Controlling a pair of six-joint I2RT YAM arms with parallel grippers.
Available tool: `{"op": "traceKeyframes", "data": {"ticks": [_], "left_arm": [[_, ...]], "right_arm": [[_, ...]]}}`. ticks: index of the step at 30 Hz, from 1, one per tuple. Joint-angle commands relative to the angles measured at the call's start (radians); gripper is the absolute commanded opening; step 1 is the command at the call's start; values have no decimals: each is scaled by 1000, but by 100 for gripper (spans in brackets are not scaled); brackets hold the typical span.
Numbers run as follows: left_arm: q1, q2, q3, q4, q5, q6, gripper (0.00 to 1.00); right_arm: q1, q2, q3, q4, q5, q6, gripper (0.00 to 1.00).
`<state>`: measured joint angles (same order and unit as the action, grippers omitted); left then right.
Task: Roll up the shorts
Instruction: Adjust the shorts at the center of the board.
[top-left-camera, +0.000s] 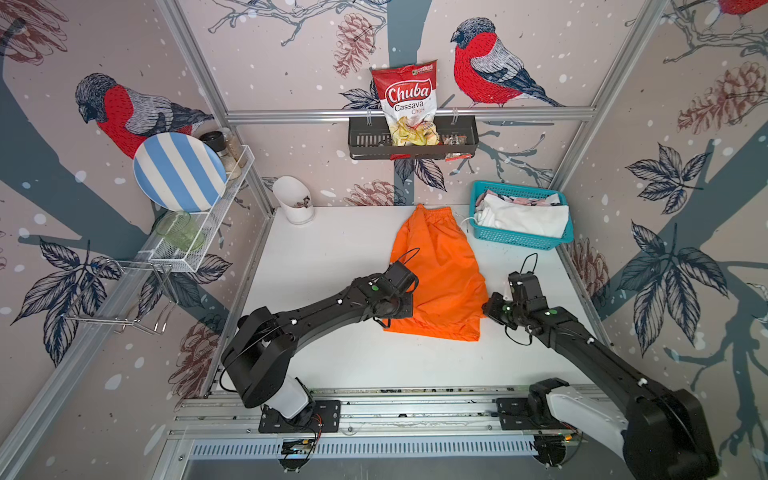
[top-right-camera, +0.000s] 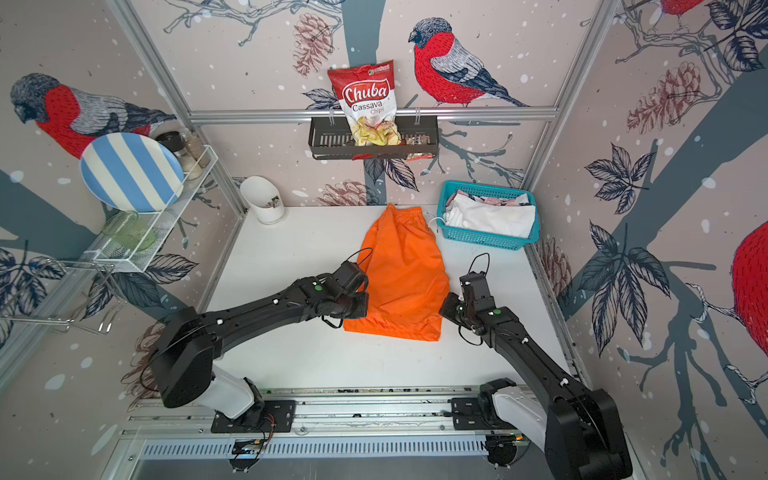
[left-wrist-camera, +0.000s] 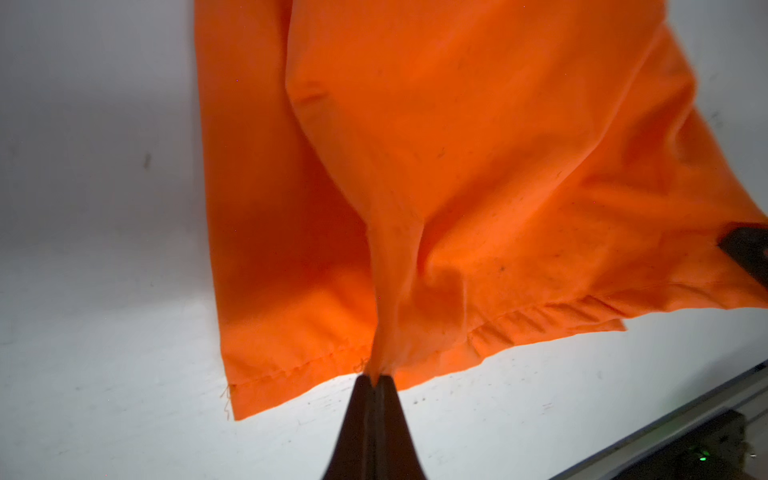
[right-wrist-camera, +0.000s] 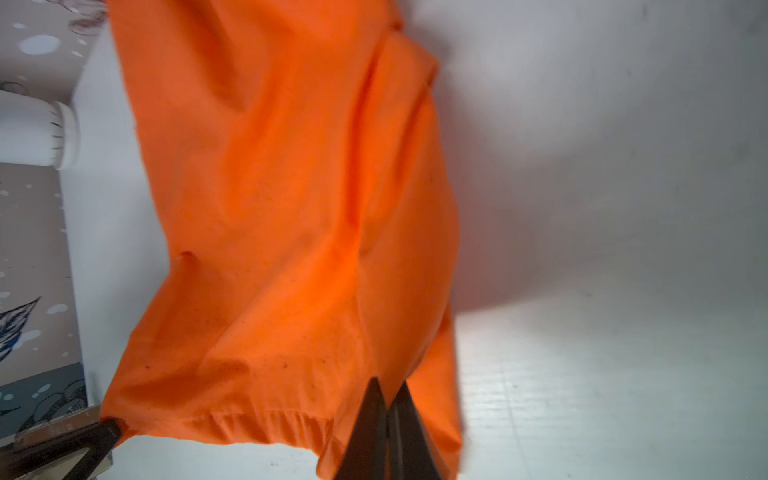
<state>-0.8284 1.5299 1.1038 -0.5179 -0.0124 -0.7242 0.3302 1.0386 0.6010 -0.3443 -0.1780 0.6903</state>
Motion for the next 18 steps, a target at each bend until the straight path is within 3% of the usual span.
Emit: {"op": "traceKeyframes", "data": {"ticks": [1,4,8,15,18], "left_arm": [[23,-39,58,-109,-77,42,0],[70,-92,29,-136,-79,43,0],[130,-153,-111,-88,-39,27,0],[141,-130,-306,132,135,11,0],[141,-127,-320,157,143,7,0]], "right_arm": [[41,-5,89,-95,49,-34,0],[101,-6,130,-121,46,-22,0],[137,-12,55,-87,25,12,0],[107,-5,-176,40,35,53,0],[74,10,-210,78,34,50,0]]}}
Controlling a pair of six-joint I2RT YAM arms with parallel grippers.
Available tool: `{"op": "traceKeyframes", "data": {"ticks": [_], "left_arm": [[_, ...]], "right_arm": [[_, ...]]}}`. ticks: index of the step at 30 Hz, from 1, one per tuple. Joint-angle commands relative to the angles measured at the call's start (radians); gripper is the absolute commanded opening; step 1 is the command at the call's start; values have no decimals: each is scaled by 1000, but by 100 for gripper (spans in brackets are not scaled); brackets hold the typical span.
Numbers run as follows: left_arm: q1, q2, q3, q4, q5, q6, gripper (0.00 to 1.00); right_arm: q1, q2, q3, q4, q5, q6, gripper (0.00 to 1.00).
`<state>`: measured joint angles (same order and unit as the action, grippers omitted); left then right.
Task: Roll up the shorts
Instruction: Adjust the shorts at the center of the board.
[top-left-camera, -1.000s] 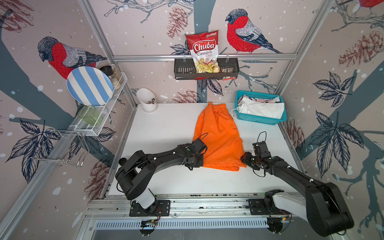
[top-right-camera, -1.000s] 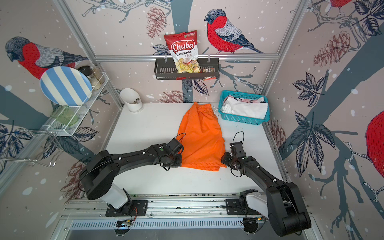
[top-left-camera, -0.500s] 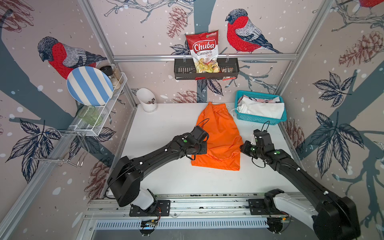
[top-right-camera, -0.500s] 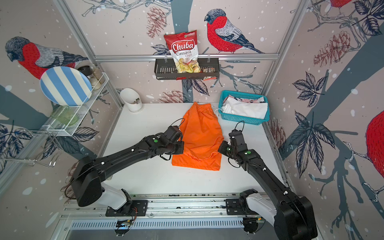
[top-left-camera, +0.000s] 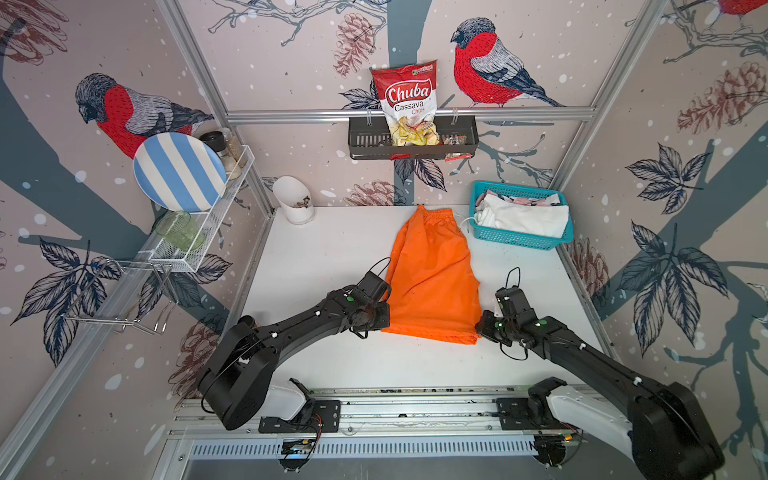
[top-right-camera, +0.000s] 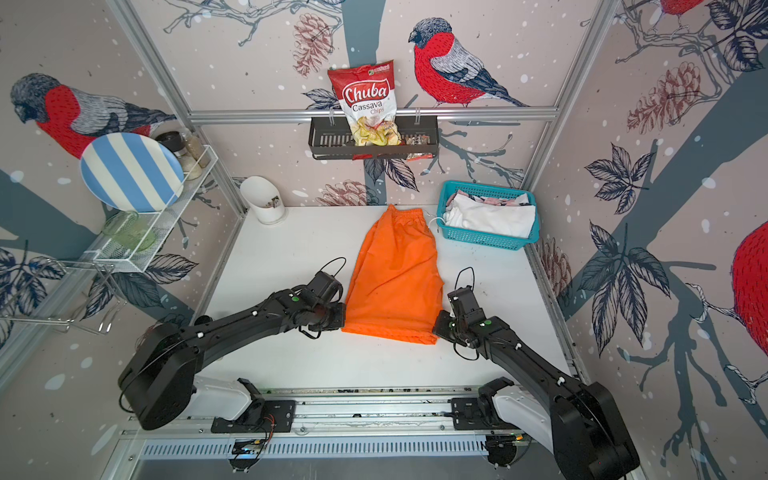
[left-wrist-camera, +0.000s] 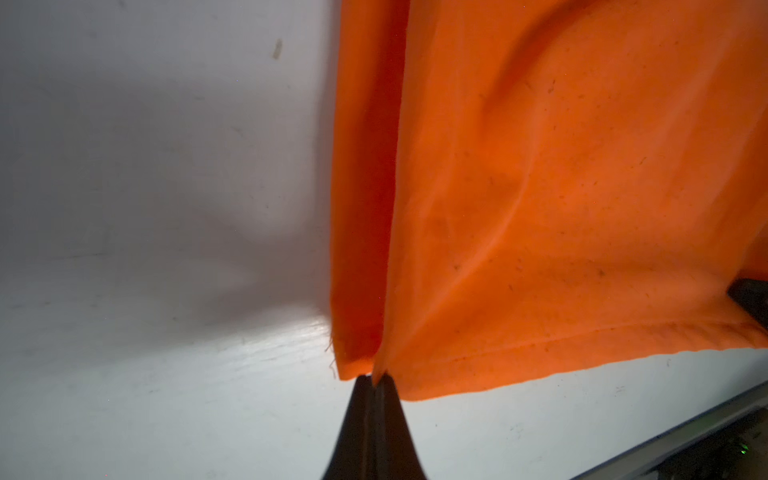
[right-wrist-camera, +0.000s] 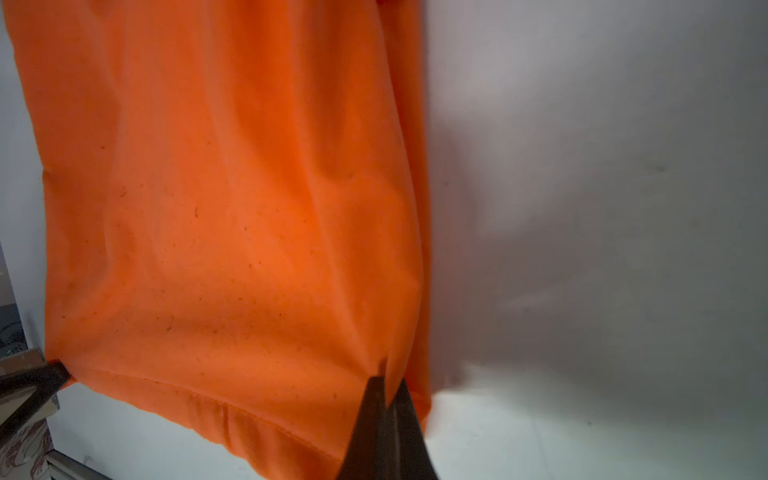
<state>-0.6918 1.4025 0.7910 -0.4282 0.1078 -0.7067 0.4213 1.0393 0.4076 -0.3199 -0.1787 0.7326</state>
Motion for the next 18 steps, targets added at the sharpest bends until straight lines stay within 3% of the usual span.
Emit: {"op": "traceKeyframes", "data": {"ticks": [1,6,7,8,9,11,14,18], "left_arm": [[4,-4,1,56,17,-6,0],[5,-79,24,-8,-2,11,0],[5,-88,17,-32,-22,9,0],[6,-94,6,-51,-35,8,1],[6,-93,-5,-64,-36,8,13],[5,-98,-33,-77,-13,1,27],[4,-148,-8,-126,-30,-4,34],[5,-158,130,-156,-65,34,37]], "right_arm": [[-23,12,-8,49,35,6,0],[-10,-36,54,2,38,12,0],[-10,-44,60,-19,39,10,5],[-9,-52,63,-44,42,8,20],[-9,-60,65,-68,55,5,32],[-11,-92,76,-121,97,3,49],[-9,-108,145,-167,110,-17,57],[7,-48,234,-150,128,-47,59]]}}
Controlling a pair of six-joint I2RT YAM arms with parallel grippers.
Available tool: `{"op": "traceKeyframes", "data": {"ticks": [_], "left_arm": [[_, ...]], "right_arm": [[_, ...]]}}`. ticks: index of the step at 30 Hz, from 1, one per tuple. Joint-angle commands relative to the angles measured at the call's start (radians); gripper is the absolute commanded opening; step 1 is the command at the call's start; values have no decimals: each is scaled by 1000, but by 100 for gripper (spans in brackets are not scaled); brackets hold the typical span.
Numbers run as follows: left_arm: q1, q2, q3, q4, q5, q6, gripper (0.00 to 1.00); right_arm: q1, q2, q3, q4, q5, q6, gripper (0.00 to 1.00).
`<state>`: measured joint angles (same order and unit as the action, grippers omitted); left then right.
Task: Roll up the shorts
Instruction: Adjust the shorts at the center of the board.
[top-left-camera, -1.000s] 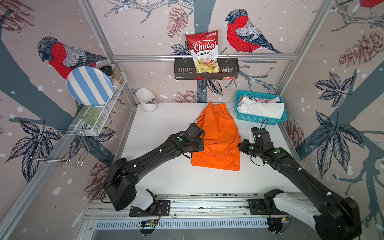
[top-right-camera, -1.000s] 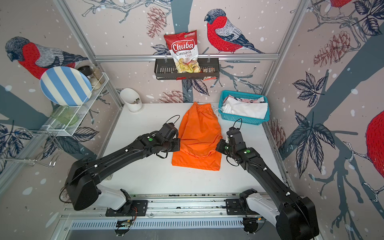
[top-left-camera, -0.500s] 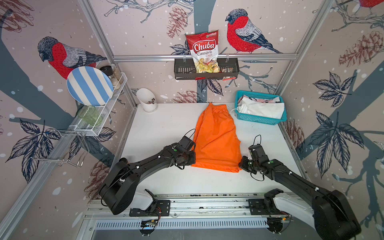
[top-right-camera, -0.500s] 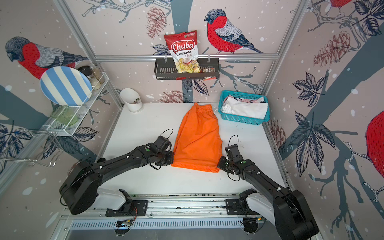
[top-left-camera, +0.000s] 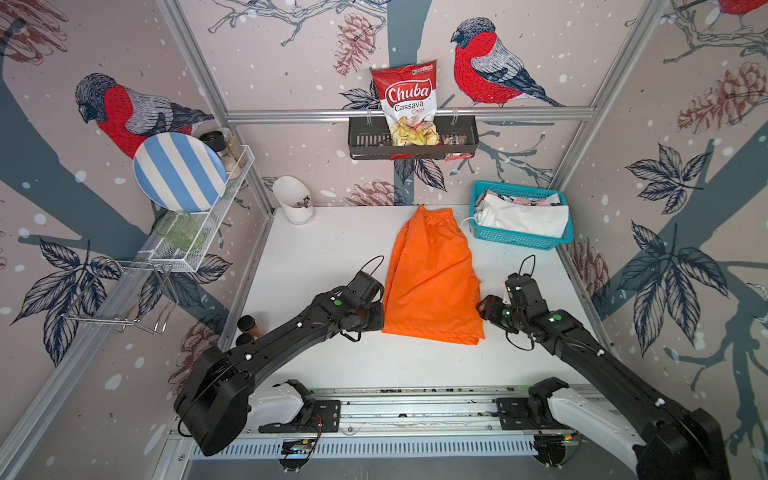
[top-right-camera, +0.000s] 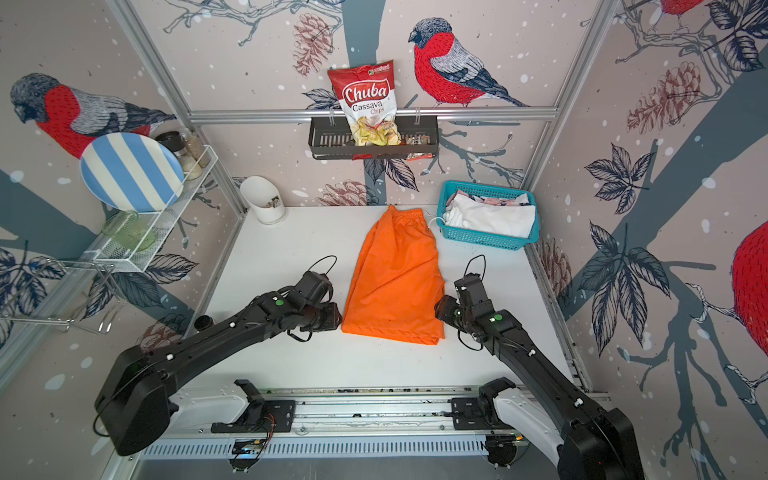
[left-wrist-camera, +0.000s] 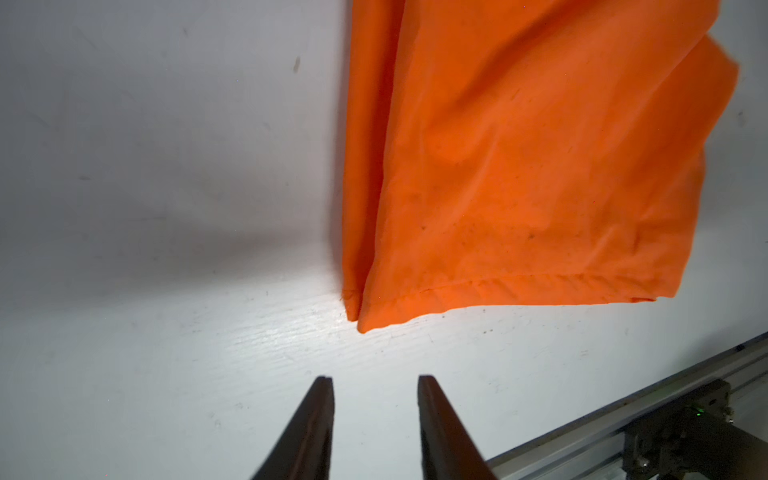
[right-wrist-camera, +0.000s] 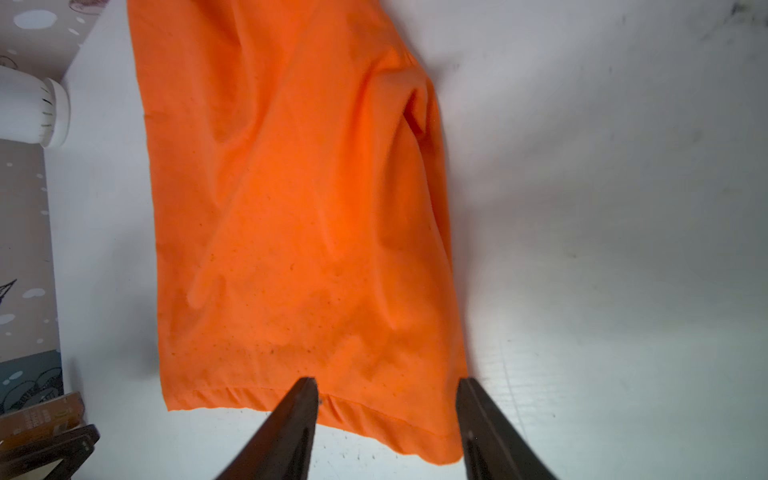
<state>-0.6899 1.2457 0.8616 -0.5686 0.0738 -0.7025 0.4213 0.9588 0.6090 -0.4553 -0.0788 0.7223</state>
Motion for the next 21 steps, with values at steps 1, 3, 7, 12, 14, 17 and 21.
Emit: {"op": "traceKeyframes", "data": {"ticks": [1,3,7,12,14,17,21], "left_arm": [[2,18,86,12,-5,39,37],[1,76,121,70,55,50,36],[-19,217,131,180,114,62,37],[-42,398,163,236,140,93,37],[-43,446,131,279,153,88,36],[-44,492,51,339,163,51,35],[-37,495,-39,385,154,24,35]], "right_arm": [[6,69,44,22,7,-52,59],[9,163,81,69,-36,-90,59],[9,384,180,103,-61,-170,60],[-3,598,240,177,-90,-214,58],[3,673,248,199,-107,-226,57],[12,752,243,218,-112,-235,55],[49,783,188,221,-90,-225,51]]}}
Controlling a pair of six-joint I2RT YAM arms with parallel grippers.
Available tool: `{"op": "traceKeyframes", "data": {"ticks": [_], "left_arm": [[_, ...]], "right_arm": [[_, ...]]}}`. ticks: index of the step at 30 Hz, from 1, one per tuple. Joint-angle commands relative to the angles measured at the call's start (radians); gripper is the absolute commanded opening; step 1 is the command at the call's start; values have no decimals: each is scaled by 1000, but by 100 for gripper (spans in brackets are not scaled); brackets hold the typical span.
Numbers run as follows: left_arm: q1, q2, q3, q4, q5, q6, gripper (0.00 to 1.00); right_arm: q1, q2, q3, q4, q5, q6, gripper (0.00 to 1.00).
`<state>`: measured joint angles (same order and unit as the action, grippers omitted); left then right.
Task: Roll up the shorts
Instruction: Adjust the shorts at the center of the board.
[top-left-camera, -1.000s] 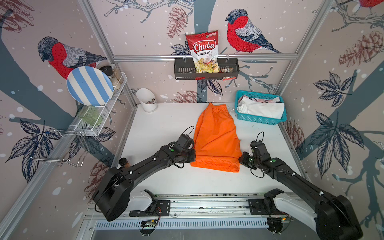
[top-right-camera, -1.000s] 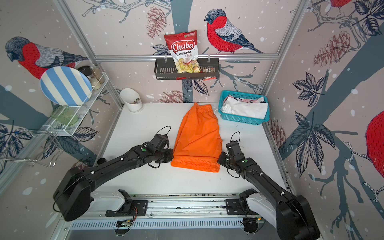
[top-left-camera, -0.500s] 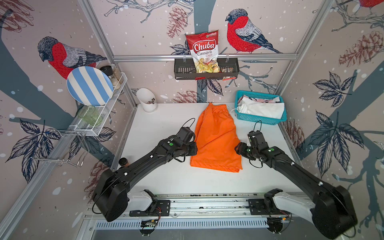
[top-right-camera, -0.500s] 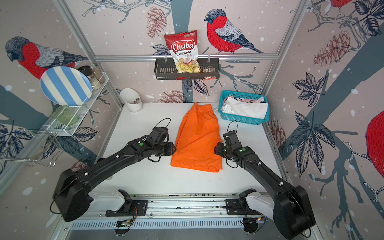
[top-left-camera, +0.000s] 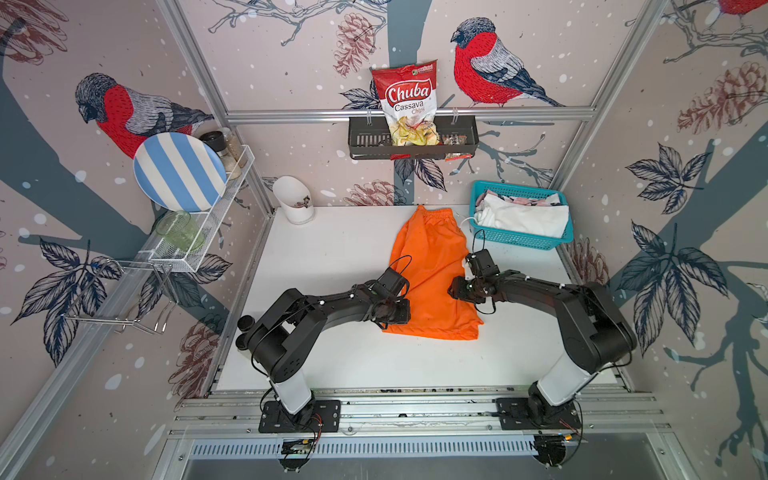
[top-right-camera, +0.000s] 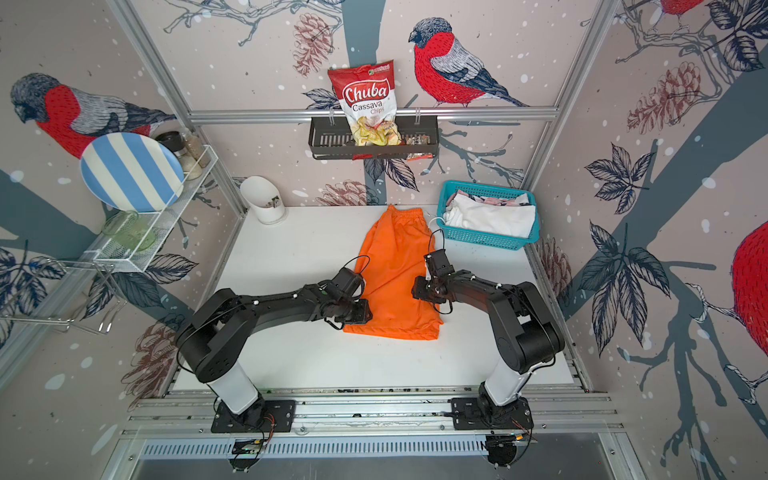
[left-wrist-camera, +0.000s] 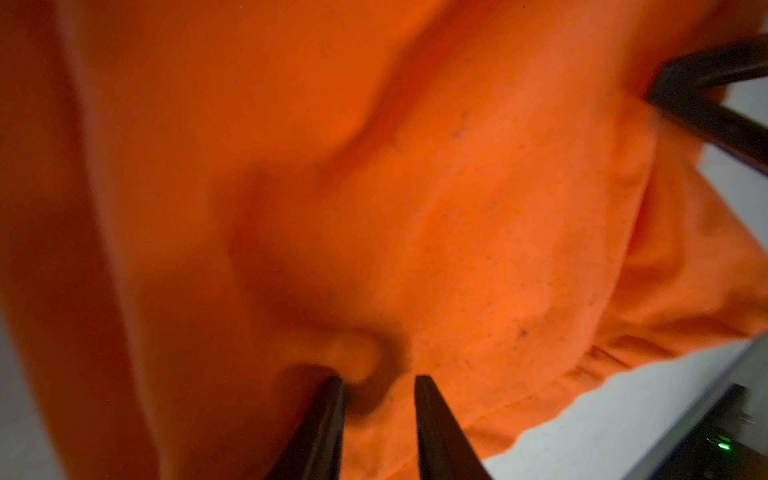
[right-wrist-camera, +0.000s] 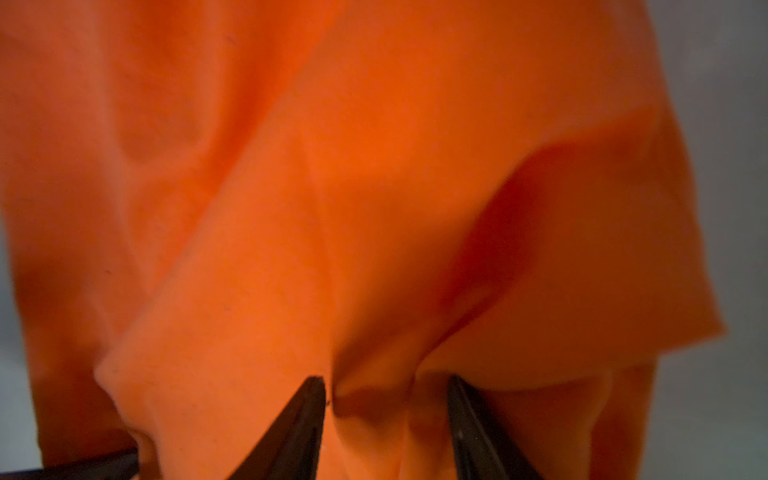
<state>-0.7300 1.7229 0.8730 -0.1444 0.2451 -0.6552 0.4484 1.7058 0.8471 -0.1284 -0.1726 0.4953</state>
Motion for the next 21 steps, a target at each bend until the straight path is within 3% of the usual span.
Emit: {"op": "traceKeyframes", "data": {"ticks": [1,4,8,13,17,21], "left_arm": [[11,15,-71,-34,-24,-25,35],[52,4,-124,-24,-39,-19,35],[134,1,-155,-34,-58,13,35],[257,0,-138,-67,-88,58,35],[335,-37,-72,-131,-122,90,35],[336,-122,12,-208,-134,100,35]], "right_arm": [[42,33,-77,-102,4,13,51],[139,10,-144,-108,15,69,51],[347,-37,-191,-64,-8,228,51],[577,-8,-55,111,-156,377,51],[570,-61,109,93,-158,336,52],[417,-133,161,-61,-99,221,54]]}}
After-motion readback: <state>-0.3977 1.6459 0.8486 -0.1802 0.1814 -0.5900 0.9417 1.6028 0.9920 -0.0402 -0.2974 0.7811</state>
